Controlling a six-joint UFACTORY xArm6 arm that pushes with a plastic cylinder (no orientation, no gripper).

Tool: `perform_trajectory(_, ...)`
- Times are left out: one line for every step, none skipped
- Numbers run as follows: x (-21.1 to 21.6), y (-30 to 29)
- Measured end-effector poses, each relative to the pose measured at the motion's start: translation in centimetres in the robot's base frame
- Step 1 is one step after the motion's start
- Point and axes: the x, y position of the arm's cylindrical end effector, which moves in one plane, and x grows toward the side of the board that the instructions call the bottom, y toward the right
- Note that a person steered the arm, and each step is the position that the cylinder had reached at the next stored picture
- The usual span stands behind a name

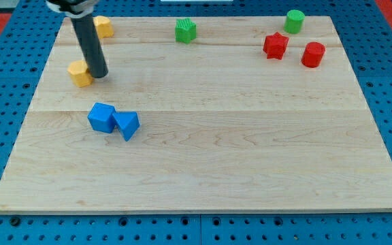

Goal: Slide the blue triangle towards the center right

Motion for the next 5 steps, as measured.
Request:
perform_trajectory(1.9, 1.2)
perform_trajectory(4.6, 6.8)
perform_trajectory(11.7, 12.8)
perform_trajectory(19.4, 13.5)
perform_trajectory(19.2, 6.6)
